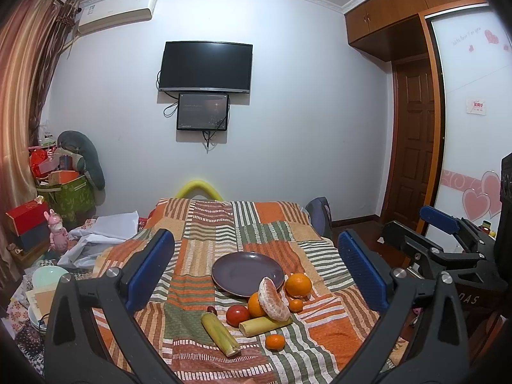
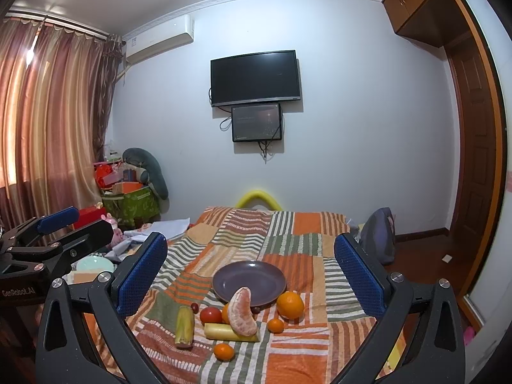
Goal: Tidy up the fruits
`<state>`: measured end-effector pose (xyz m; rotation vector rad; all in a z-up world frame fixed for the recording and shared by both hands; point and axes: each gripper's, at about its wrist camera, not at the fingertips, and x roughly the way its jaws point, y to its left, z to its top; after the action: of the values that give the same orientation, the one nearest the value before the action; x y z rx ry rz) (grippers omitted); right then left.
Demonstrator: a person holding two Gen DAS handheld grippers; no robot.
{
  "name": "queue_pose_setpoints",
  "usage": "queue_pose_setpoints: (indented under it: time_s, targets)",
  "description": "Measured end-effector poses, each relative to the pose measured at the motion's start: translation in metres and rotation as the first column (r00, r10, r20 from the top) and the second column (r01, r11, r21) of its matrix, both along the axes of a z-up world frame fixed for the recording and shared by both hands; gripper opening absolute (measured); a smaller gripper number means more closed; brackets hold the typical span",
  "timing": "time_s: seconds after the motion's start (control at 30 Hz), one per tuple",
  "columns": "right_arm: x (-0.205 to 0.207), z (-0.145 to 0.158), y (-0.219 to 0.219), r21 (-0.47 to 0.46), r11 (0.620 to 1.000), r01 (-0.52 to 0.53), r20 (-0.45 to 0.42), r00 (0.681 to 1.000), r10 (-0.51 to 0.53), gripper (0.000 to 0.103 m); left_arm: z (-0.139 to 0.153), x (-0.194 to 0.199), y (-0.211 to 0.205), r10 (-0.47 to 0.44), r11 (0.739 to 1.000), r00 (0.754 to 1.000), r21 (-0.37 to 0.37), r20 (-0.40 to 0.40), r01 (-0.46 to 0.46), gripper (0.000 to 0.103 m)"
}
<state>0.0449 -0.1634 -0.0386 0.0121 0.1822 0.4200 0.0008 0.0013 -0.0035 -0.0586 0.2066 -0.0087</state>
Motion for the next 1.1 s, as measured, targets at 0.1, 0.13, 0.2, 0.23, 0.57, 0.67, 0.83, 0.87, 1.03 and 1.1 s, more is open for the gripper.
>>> queue_pose_setpoints:
  time_s: [0.1,0.13,0.2,0.23,0.57,0.67,0.83,0.87,1.03,1.1]
  targets:
    - [-0.0001,-0.0001,0.0002,-0.001,1.000,0.001,0.002,1.000,-0.001,0.103,0.0003,0.0000,0.0002,-0.001,1.000,1.000,-0.001,0.000,0.001,0.103]
    - [0.0000,-0.0001,0.0000,-0.001,1.000,0.001,0.003,1.000,-0.001,0.103,-0.0001,0.0003,0.0009,-0.001,1.000,1.000,-0.002,0.000,0.001,0.103]
    - [-0.0001,0.0004,0.0000,-0.002,1.000,0.001,0.005,1.000,-0.001,0.103,0.0006,0.0004,0.0007,0.000,1.000,1.000,-0.002,-0.001,0.000,0.103]
    - [0.0001,0.0004,-0.0001,-0.003,1.000,0.002,0.006,1.000,-0.002,0.103,0.0003,0.0006,0.0013,-0.001,1.000,1.000,-0.003,-0.001,0.001,0.103]
    - [-0.0022,0.0014,0.0012,-0.004,1.000,0.004,0.009,1.000,-0.004,0.103,0.0003,0.0011,0.0008,0.001,1.000,1.000,-0.002,-0.001,-0.001,0.103]
    - [-0.0029,0.0016,0.0011,-0.001,1.000,0.003,0.008,1.000,-0.003,0.103,-0.0001,0.0013,0.0005,0.001,1.000,1.000,-0.003,-0.003,-0.001,0.103]
    - [-0.0027,0.0010,0.0007,-0.002,1.000,0.003,0.009,1.000,-0.003,0.103,-0.0007,0.0015,0.0007,0.002,1.000,1.000,-0.004,-0.003,-0.002,0.103]
    - [-0.0027,0.0007,0.0005,-0.003,1.000,0.004,0.008,1.000,-0.004,0.103,-0.0008,0.0014,0.0005,0.001,1.000,1.000,-0.004,-0.004,-0.001,0.103]
    - [-0.0018,0.0013,-0.0009,-0.003,1.000,0.002,0.003,1.000,-0.002,0.103,-0.0018,0.0015,-0.0003,0.001,1.000,1.000,-0.004,-0.006,-0.001,0.103]
    - [-0.0017,0.0012,-0.0014,-0.003,1.000,0.002,0.002,1.000,-0.002,0.103,-0.0017,0.0015,-0.0004,0.001,1.000,1.000,-0.003,-0.006,-0.001,0.103]
